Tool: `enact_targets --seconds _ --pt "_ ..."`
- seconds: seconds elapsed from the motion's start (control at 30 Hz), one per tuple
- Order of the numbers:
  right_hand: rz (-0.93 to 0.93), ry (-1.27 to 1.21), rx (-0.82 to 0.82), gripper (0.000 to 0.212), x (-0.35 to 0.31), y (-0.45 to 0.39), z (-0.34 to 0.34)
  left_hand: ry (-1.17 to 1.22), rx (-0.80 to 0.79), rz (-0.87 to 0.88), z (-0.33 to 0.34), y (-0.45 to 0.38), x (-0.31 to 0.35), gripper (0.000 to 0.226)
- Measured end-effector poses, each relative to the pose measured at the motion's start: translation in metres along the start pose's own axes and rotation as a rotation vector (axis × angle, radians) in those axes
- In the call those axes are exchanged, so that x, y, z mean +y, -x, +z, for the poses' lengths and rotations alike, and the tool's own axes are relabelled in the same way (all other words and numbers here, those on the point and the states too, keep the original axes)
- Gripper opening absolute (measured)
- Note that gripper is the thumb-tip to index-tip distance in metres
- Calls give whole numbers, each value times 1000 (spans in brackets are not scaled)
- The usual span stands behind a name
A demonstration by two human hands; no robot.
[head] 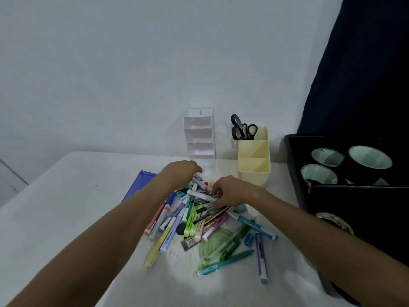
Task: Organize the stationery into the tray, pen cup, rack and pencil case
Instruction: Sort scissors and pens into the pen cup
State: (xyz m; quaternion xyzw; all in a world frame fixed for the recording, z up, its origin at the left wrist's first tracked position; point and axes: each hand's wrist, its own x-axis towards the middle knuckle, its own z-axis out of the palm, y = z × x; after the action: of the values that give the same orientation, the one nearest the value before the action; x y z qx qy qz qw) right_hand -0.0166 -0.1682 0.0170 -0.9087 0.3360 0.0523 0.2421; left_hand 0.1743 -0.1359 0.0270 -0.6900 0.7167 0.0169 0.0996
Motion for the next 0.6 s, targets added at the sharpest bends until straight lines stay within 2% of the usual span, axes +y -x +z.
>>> enact_targets --seconds 0.1,0.2,0.37,0.6 --pt "-11 19 4 45 1 0 4 -110 -34 85 3 -13 10 66" --pt "-16 19 17 39 4 0 4 -160 -118 76 6 -23 14 65" --pt "-1 -55 52 32 10 3 -6 -216 -145 105 10 -24 14 62" --pt "-19 -294 150 31 17 18 -11 11 -208 13 14 -25 10 39"
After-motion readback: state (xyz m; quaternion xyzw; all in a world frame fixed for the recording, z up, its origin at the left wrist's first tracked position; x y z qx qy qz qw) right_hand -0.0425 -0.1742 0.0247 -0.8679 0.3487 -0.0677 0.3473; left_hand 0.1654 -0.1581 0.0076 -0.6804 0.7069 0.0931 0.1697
